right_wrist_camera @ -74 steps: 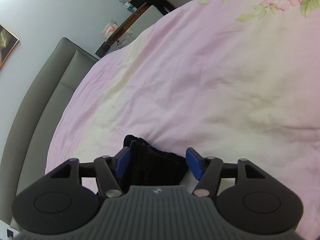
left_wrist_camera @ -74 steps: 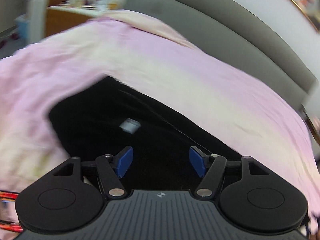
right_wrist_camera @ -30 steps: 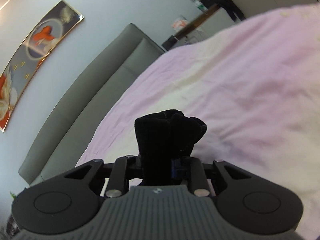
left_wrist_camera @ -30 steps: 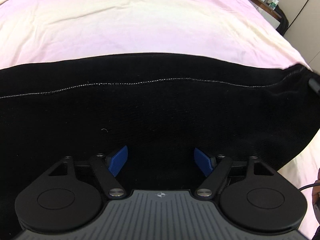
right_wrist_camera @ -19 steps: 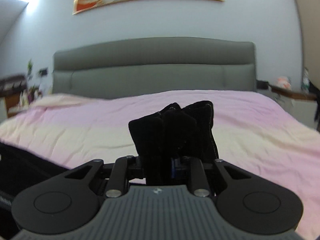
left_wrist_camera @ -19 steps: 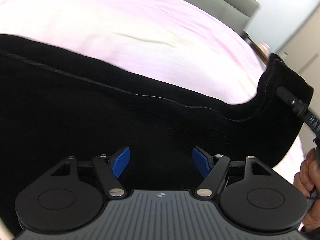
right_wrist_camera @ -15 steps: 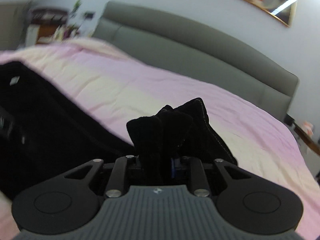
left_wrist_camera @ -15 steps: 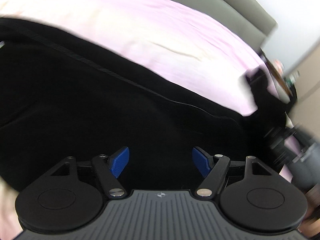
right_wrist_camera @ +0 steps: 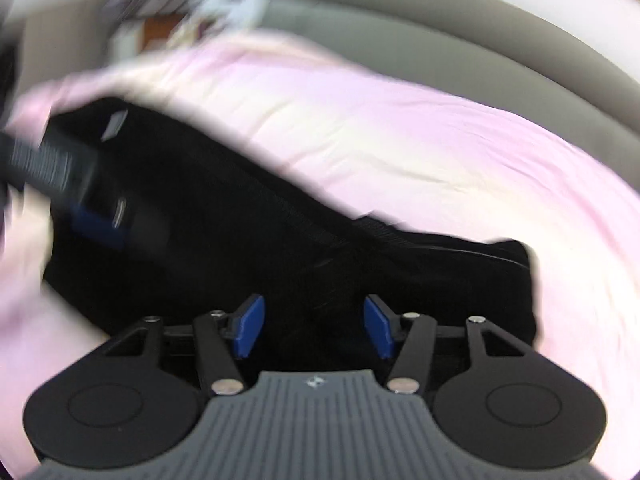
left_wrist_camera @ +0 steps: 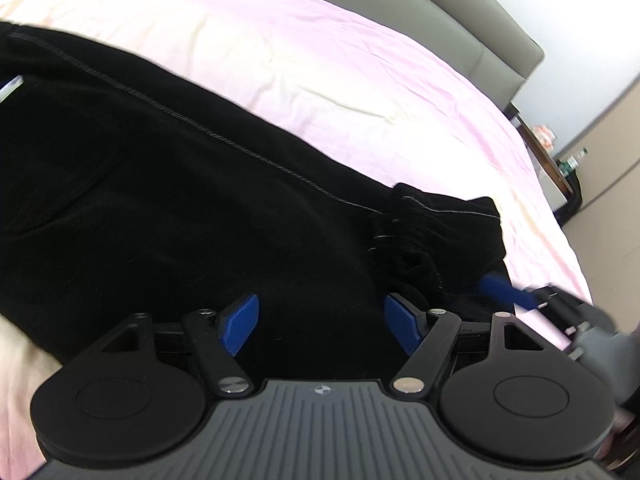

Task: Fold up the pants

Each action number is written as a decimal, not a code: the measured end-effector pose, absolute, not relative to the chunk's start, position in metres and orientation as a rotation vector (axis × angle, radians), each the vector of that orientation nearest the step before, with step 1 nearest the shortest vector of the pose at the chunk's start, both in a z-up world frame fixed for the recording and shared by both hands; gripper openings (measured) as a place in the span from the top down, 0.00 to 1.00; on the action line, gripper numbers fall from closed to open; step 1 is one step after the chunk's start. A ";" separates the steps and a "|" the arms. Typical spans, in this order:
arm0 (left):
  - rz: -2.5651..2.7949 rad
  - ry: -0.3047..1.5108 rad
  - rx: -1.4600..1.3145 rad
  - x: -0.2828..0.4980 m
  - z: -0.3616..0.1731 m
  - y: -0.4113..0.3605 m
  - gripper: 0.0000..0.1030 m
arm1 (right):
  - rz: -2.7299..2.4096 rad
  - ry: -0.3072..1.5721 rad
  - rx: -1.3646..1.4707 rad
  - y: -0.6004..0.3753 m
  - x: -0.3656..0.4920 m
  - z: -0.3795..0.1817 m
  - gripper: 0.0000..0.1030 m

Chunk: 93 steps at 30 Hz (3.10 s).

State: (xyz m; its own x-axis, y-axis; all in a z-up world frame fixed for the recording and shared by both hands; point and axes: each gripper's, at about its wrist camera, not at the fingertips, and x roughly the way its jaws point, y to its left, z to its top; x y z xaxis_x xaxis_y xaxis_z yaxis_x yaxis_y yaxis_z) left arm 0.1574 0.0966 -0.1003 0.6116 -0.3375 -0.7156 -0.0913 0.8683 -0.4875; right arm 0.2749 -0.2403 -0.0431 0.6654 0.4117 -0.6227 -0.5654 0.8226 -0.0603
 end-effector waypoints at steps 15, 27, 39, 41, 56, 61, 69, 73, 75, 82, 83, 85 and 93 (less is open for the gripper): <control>-0.277 0.901 -0.372 0.209 -0.081 -0.003 0.15 | 0.358 1.027 0.041 -0.303 0.315 -0.076 0.73; -0.228 1.042 -0.217 0.235 -0.147 -0.041 0.17 | 0.273 0.864 0.305 -0.359 0.301 -0.059 0.69; -0.233 1.025 -0.222 0.221 -0.146 -0.037 0.15 | 0.285 0.877 0.126 -0.317 0.394 -0.099 0.70; -0.225 1.024 -0.214 0.220 -0.147 -0.038 0.15 | 0.274 0.882 0.046 -0.303 0.401 -0.114 0.68; -0.216 1.006 -0.231 0.219 -0.143 -0.042 0.14 | 0.365 0.813 -0.015 -0.261 0.404 -0.091 0.63; -0.232 1.020 -0.225 0.216 -0.140 -0.035 0.14 | 0.382 0.789 0.041 -0.266 0.404 -0.098 0.60; -0.168 0.917 -0.362 0.181 -0.111 0.019 0.23 | 0.645 0.811 -0.131 -0.229 0.338 -0.084 0.75; -0.087 0.859 -0.368 0.161 -0.090 0.072 0.17 | 0.609 0.782 -0.223 -0.211 0.328 -0.071 0.80; -0.017 0.839 -0.397 0.152 -0.085 0.107 0.13 | 0.582 0.728 -0.188 -0.214 0.323 -0.055 0.65; 0.173 0.780 -0.617 0.130 -0.092 0.214 0.13 | 0.637 0.672 -0.135 -0.184 0.287 -0.025 0.59; 0.207 0.762 -0.631 0.129 -0.090 0.226 0.13 | 0.640 0.681 -0.132 -0.178 0.283 -0.025 0.59; 0.283 0.711 -0.668 0.126 -0.085 0.249 0.13 | 0.654 0.688 -0.129 -0.165 0.276 -0.026 0.59; 0.417 0.704 -0.818 0.131 -0.115 0.323 0.12 | 0.732 0.674 -0.111 -0.109 0.256 -0.025 0.57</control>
